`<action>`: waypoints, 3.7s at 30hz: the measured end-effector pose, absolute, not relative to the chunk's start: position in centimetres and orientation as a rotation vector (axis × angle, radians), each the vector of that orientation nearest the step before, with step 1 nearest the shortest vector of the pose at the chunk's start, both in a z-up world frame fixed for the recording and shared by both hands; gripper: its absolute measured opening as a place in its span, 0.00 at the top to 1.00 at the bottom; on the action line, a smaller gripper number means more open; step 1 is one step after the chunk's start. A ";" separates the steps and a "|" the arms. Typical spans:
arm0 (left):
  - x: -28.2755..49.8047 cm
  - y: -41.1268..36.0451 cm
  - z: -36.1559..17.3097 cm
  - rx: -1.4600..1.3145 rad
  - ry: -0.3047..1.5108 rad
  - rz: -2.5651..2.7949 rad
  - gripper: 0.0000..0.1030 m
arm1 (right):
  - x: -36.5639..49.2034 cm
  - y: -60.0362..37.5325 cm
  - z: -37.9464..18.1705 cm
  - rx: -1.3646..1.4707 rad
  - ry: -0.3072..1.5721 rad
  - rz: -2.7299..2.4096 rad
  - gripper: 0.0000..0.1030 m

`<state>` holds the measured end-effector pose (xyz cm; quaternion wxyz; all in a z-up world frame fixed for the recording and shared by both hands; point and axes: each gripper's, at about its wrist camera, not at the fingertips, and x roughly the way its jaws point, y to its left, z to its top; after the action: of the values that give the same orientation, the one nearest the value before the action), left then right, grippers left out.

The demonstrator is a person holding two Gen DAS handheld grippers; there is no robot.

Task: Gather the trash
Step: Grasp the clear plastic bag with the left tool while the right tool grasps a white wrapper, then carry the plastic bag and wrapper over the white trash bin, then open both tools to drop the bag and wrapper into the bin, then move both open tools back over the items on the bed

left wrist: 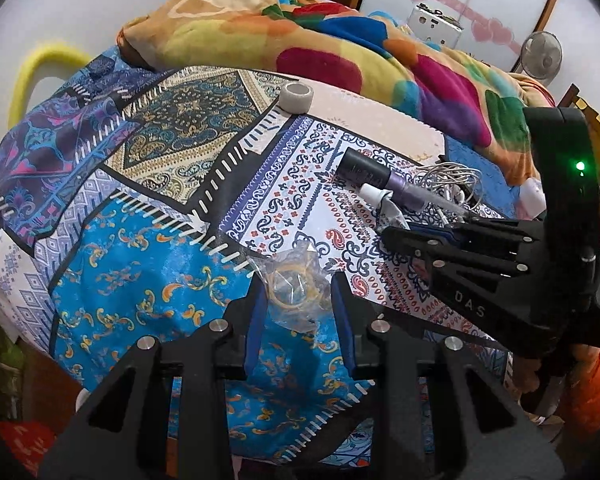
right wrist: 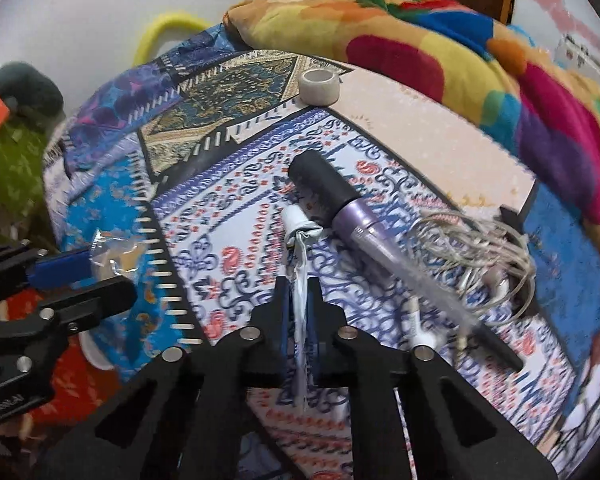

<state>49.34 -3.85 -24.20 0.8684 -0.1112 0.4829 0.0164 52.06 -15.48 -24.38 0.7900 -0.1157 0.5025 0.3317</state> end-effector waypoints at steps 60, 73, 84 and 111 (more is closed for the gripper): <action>16.1 20.0 -17.8 -0.371 0.925 0.449 0.69 | 24.1 8.3 -12.9 -0.339 1.013 1.038 0.94; 16.5 23.3 -28.6 -0.474 1.180 0.478 0.69 | 23.3 14.6 -23.9 -0.604 1.236 1.031 0.94; 17.5 24.4 -32.7 -0.548 1.271 0.473 0.69 | 25.2 17.5 -27.3 -0.594 1.362 1.044 0.93; 19.3 22.9 -27.3 -0.510 1.188 0.495 0.61 | 26.9 11.9 -20.3 -0.523 1.211 1.011 0.67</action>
<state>19.33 22.91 -27.30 0.7697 -0.2353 0.5478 0.2283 26.89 11.90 -20.29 0.6741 -0.2322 0.5382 0.4494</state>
